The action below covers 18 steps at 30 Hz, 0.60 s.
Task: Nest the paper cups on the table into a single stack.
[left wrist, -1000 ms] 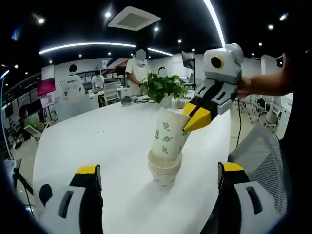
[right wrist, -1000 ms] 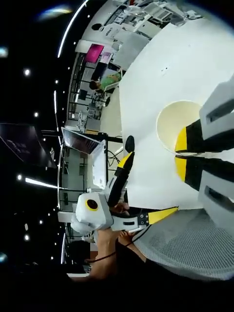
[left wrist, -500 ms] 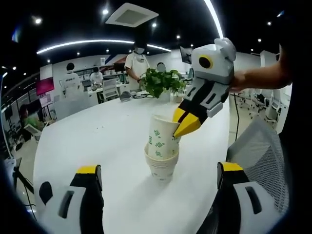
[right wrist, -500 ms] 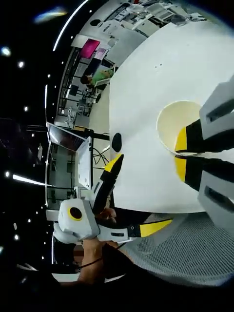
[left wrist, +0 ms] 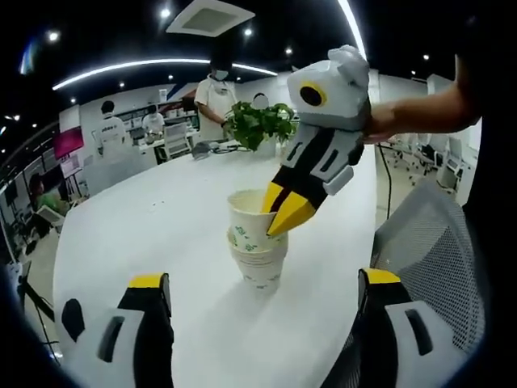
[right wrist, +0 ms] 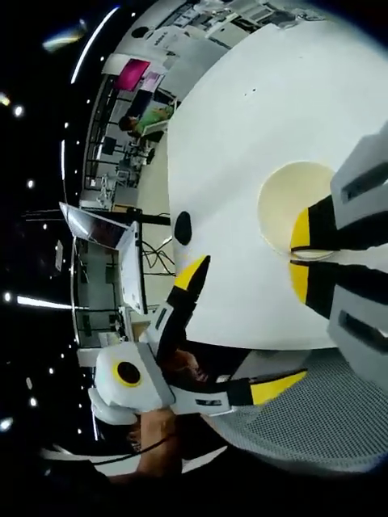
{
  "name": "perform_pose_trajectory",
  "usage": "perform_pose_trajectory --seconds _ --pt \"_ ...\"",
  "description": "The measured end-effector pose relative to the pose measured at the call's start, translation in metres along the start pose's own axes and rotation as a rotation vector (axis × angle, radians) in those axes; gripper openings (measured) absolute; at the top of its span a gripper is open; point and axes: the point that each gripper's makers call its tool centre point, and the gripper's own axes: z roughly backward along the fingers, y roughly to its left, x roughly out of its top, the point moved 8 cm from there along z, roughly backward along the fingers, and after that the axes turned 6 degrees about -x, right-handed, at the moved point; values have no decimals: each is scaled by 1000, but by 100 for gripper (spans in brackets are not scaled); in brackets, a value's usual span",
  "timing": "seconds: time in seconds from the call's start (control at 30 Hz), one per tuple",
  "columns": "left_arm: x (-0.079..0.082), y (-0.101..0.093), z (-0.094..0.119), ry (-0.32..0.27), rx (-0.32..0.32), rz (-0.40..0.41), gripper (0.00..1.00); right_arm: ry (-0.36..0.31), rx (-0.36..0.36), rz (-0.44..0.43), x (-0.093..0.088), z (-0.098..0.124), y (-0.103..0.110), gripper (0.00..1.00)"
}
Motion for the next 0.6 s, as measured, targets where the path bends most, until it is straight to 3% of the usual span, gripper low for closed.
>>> perform_pose_trajectory --seconds 0.27,0.43,0.6 --pt "1 0 -2 -35 5 21 94 8 7 -28 -11 -10 4 3" --pt "-3 -2 -5 -16 -10 25 93 12 8 0 -17 -16 8 3" --pt "-2 0 -5 -34 -6 41 93 -9 -15 -3 -15 -15 7 3"
